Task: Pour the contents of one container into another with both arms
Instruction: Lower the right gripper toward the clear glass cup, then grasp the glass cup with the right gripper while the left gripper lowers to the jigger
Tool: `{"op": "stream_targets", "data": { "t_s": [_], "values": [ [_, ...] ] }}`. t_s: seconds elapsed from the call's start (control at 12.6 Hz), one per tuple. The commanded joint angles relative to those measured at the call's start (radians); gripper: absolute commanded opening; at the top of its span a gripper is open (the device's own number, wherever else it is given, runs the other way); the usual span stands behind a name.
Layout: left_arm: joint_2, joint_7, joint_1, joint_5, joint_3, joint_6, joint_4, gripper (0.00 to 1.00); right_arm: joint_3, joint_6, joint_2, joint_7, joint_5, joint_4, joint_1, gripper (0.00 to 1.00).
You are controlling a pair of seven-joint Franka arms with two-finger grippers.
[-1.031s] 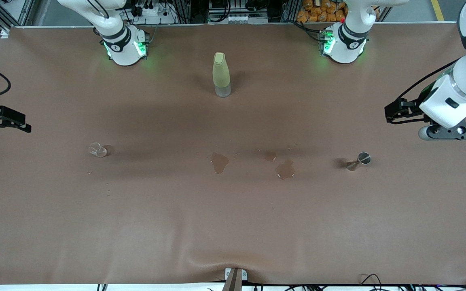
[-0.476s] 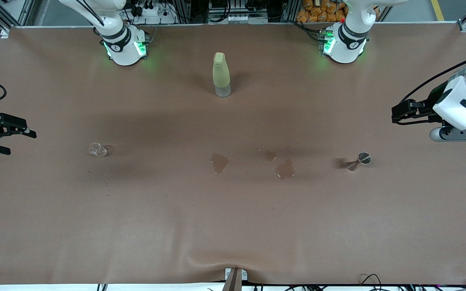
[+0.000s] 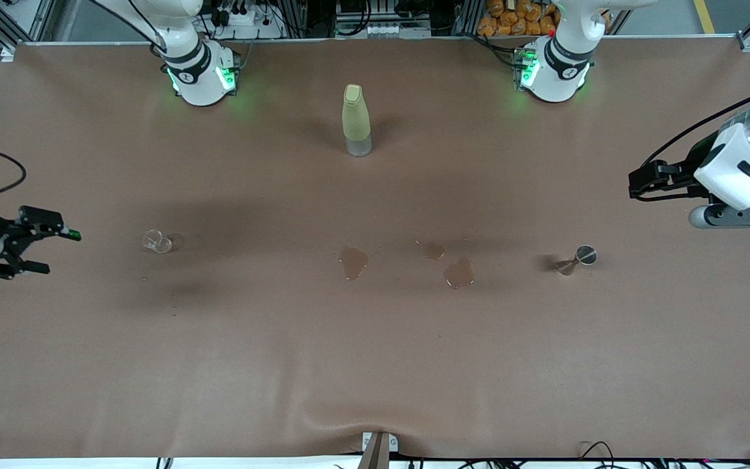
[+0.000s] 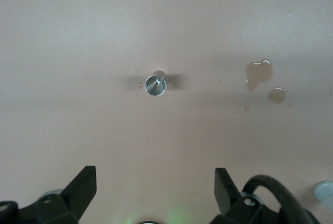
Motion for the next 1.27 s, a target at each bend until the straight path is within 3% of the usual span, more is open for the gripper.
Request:
{"op": "stream_targets", "data": {
  "t_s": [0.0,0.4,0.56,0.79,1.19],
  "values": [
    [-0.012,0.007,0.002,-0.009,-0.002,-0.002,-0.010,1.00,0.009,-0.004,0.025,-0.097,0.087,0.006,-0.024,1.00],
    [-0.012,0.010,0.003,-0.006,-0.002,-0.002,-0.010,1.00,0.011,-0.019,0.126,-0.385,0.234,-0.006,-0.095,1.00],
    [-0.012,0.012,0.002,-0.006,-0.004,-0.002,-0.010,1.00,0.009,-0.074,0.167,-0.593,0.349,-0.023,-0.135,1.00],
    [-0.012,0.022,0.002,-0.007,-0.004,-0.004,-0.010,1.00,0.009,-0.090,0.195,-0.839,0.367,-0.029,-0.165,1.00],
    [-0.012,0.146,0.014,-0.012,-0.002,-0.002,-0.010,1.00,0.012,-0.205,0.270,-1.015,0.454,-0.029,-0.285,1.00]
  ]
}}
